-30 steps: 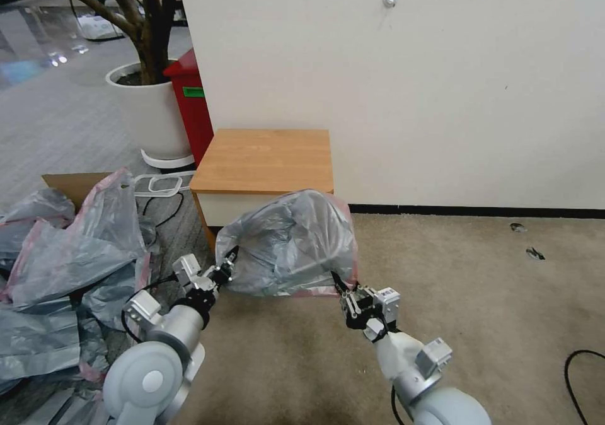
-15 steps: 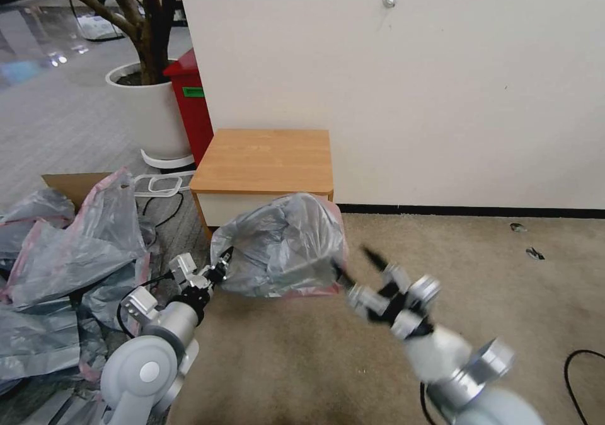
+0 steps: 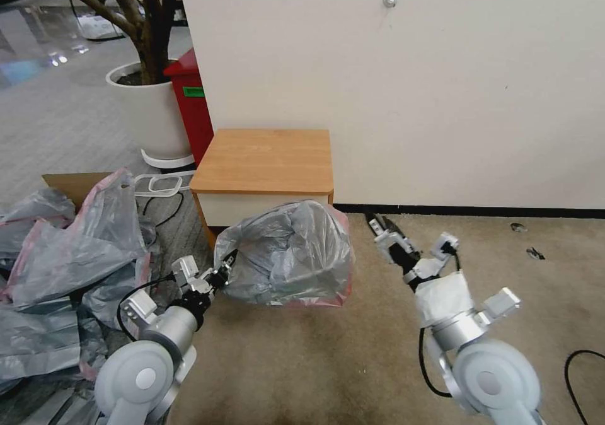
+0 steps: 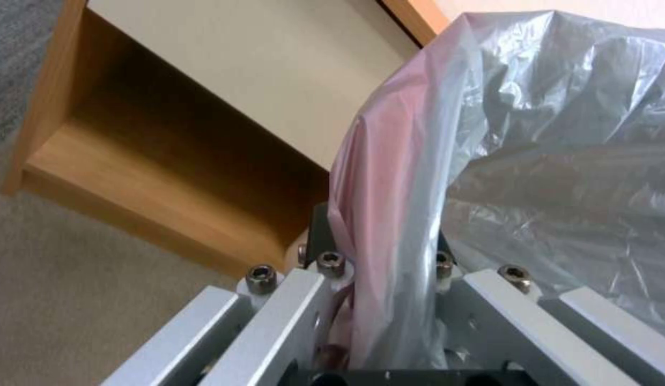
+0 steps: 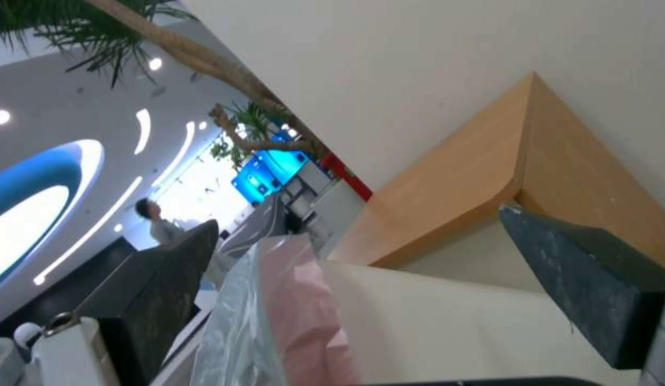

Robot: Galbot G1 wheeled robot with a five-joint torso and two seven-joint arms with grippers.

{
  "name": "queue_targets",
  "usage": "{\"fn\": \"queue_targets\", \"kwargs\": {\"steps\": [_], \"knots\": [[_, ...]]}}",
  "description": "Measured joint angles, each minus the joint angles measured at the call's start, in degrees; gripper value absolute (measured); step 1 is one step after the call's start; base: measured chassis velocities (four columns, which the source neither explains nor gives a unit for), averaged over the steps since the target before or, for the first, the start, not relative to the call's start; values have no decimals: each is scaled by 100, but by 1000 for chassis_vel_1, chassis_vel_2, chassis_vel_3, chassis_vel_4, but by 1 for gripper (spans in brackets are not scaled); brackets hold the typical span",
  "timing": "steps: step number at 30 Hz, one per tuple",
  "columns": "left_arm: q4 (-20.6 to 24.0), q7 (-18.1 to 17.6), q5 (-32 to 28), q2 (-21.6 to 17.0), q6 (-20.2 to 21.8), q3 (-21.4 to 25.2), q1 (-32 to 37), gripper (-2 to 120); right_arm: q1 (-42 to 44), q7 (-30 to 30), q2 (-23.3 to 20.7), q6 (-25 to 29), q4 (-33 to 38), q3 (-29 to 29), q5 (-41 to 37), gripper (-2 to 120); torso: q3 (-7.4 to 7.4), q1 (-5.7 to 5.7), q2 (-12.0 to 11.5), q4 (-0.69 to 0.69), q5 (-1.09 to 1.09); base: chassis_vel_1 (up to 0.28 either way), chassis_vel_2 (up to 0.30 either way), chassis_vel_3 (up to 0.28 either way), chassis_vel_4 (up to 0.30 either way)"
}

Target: Pick up the garbage bag from the table and place it over the trash can.

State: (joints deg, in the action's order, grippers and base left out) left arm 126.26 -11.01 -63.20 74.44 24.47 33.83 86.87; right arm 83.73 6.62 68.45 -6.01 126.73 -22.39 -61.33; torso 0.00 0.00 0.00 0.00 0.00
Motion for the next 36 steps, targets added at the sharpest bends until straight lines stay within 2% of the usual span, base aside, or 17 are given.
{"fn": "queue_targets", "kwargs": {"steps": [16,21,23,26,29,30,34,36], "knots": [[11,6,111,42,-12,-99,29,4,-13,202,-50,13,-134,282,272,99,0,0,0,0,0,0,0,0,0],[5,10,115,48,-18,-108,29,4,-15,216,-10,26,-145,311,329,88,0,0,0,0,0,0,0,0,0],[-15,16,127,56,-24,-117,35,4,-15,220,0,32,-153,310,350,76,0,0,0,0,0,0,0,0,0],[-23,21,132,63,-25,-118,43,4,-12,221,3,35,-167,308,366,69,0,0,0,0,0,0,0,0,0],[-24,27,138,73,-31,-119,50,4,-2,222,8,42,-176,319,389,54,0,0,0,0,0,0,0,0,0],[-24,27,138,73,-31,-119,50,4,-2,222,8,42,-176,319,389,54,0,0,0,0,0,0,0,0,0],[-20,27,141,76,-33,-120,49,4,-6,222,15,47,-176,374,433,38,0,0,0,0,0,0,0,0,0],[-17,27,142,76,-34,-120,48,4,-10,222,19,48,-174,379,438,35,0,0,0,0,0,0,0,0,0]]}}
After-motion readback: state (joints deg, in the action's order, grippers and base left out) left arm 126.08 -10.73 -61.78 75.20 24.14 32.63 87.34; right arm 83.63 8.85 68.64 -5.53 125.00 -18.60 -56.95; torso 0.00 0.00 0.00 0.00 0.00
